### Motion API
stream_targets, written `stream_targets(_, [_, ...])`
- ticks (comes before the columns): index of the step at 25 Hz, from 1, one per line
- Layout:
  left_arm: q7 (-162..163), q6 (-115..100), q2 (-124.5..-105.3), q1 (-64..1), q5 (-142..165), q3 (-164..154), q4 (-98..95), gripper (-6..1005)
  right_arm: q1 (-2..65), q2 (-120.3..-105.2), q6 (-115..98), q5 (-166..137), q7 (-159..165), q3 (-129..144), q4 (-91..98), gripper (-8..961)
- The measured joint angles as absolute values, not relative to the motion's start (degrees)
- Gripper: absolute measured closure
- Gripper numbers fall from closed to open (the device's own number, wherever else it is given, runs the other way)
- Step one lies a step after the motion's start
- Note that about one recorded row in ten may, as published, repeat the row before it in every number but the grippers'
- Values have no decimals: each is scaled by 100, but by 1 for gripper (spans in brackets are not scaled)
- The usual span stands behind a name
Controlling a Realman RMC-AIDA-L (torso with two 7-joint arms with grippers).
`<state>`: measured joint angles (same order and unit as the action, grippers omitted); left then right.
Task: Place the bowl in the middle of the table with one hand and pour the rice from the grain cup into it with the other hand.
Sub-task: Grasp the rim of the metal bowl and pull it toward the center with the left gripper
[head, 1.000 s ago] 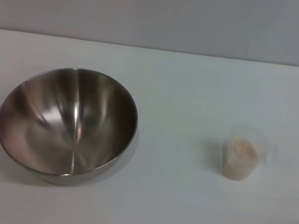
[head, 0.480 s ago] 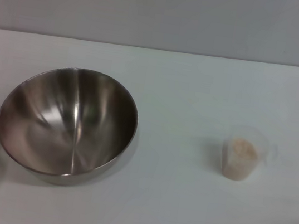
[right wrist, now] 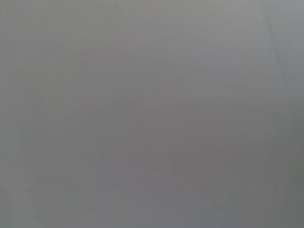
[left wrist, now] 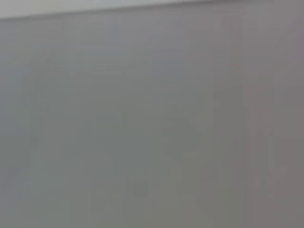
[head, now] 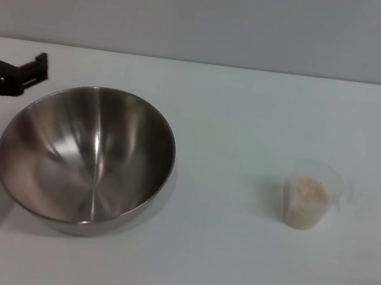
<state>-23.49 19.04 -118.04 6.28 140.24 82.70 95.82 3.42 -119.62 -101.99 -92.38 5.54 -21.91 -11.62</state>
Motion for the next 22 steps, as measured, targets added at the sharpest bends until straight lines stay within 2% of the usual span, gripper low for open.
stream_targets(5, [-2336,2947,-11825,413,14028,8622,9709,195,343,-11961,-10107,-9238,553,-2188,-1164,132])
stream_targets(22, [-2403,3054,-11820,374,14281,8698,9166,225,352,-11953,-10036,-9239,554,-2188,-1160,132])
